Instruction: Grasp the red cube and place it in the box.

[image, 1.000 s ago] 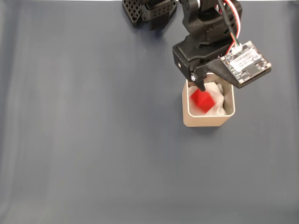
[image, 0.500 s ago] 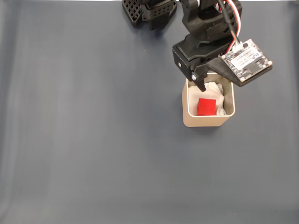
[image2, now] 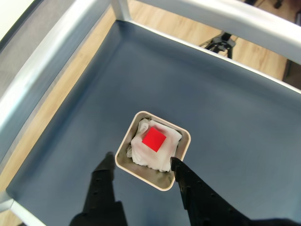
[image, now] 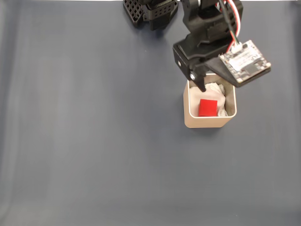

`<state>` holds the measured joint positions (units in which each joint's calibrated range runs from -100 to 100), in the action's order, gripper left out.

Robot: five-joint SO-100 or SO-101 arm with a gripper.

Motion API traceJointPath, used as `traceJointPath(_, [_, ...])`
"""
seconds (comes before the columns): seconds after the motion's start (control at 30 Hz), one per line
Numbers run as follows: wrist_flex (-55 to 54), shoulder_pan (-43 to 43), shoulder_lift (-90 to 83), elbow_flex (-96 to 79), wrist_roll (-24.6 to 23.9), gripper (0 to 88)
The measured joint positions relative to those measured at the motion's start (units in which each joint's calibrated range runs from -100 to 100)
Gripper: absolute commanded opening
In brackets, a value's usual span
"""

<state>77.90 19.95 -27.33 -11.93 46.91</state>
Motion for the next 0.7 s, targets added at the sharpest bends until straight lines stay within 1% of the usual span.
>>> traceJointPath(0.13, [-0.2,-2.0,-1.0,-1.7,-0.7,0.2])
traceJointPath(0.5, [-3.2,-10.2,-4.1,-8.0,-0.5,0.2])
traceJointPath(0.7, [-6.5,-14.0,-7.9,-15.7,0.0,0.2])
